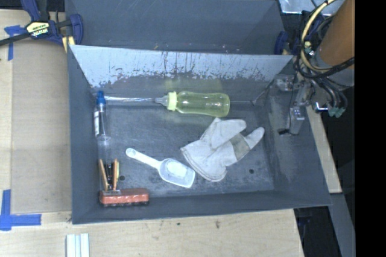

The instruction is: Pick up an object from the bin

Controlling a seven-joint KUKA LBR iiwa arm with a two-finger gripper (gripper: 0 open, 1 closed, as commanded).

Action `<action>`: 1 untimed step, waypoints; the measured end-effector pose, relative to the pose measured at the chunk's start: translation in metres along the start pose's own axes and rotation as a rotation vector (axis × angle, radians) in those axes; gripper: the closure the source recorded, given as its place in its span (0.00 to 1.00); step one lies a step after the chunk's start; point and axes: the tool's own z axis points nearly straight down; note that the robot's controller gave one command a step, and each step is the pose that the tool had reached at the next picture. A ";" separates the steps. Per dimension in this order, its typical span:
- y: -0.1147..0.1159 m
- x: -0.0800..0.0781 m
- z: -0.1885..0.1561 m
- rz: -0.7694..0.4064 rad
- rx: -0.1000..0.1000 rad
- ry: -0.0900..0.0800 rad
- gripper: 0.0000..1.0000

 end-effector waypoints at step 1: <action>0.001 -0.002 -0.005 -0.003 0.002 -0.008 0.00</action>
Offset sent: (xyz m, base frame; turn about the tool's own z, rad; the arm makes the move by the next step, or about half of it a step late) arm 0.0068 0.0364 -0.0793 -0.1473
